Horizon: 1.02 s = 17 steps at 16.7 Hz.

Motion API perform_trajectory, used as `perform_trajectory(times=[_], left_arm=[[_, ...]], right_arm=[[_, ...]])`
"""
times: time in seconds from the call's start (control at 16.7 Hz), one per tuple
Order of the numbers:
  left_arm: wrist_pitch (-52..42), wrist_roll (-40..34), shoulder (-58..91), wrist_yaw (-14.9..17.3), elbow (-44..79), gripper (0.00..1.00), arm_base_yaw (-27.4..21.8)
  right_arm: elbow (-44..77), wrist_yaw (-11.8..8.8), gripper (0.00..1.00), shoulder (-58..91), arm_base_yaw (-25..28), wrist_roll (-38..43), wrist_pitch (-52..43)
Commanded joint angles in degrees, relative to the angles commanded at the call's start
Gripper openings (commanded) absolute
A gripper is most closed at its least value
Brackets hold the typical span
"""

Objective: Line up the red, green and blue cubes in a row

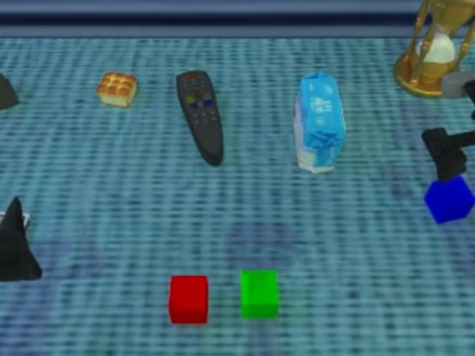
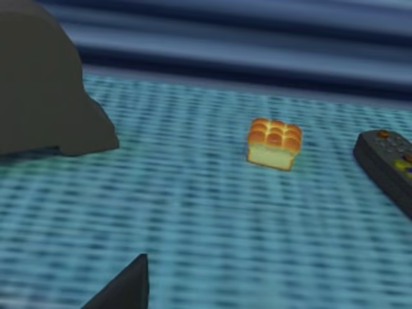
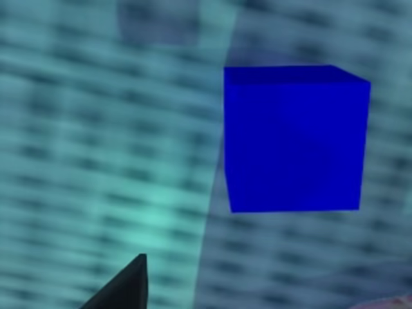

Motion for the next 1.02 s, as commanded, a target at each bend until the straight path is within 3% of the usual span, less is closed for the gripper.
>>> perform_trajectory(times=[0.24, 0.66, 1.02], left_arm=[[5.7, 6.4, -8.1, 0.4, -4.2, 1.00, 3.1], [6.3, 7.1, -9.0, 0.5, -4.6, 1.00, 3.4], [6.3, 7.1, -9.0, 0.5, -4.6, 1.00, 3.4]], right_arm=[[6.8, -0.2, 1.00, 7.9, 0.4, -0.5, -3.7], [7.4, -0.3, 1.00, 8.8, 0.1, -0.6, -3.9], [1.3, -0.2, 1.00, 13.6, 0.4, -0.5, 7.6]])
